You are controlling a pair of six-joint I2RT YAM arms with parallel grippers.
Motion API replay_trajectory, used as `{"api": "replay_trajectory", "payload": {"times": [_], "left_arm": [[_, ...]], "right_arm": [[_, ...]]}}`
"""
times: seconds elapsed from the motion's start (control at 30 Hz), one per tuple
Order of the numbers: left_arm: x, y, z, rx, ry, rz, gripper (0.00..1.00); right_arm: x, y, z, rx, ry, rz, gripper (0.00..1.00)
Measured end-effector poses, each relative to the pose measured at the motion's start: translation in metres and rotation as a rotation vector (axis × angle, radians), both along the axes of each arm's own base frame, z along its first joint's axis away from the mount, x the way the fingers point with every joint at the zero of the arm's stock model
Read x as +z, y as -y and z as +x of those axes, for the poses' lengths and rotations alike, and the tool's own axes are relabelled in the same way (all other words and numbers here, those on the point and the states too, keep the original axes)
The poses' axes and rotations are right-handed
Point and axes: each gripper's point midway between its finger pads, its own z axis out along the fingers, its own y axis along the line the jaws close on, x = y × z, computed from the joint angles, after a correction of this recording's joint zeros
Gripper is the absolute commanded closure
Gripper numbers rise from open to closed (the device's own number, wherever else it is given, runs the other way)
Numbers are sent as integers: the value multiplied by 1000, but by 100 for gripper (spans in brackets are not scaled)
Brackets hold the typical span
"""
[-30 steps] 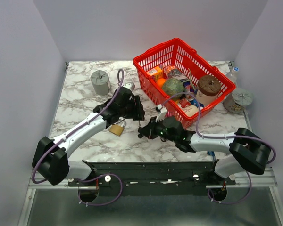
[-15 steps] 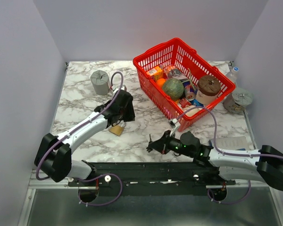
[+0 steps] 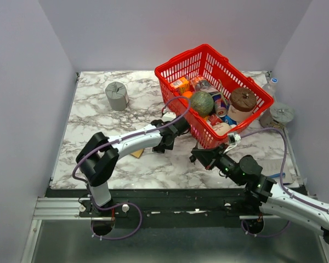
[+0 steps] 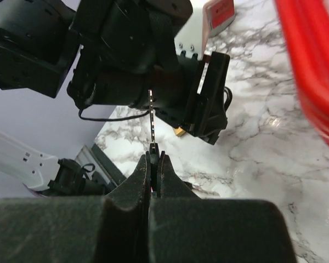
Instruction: Unlock with the key
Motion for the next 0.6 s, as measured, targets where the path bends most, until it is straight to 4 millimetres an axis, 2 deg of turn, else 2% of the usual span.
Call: {"api": "replay_trajectory", "payload": {"times": [0.13,0.3,0.43,0.6], "left_arm": [[15,1,2,-3,31,100,100],[25,-7,0,6,54,256,100],[23,-11,-8,-16,45,375,100],[16,-15,-14,-34,24,434,100]], "right_arm": [[5,15,3,-52,27,-1,99],[-10,22,6,-86,10,-51,99],[-22,24,7,-96,-5,-89,99],[-25,27,8,-108,-9,-104,99]]}}
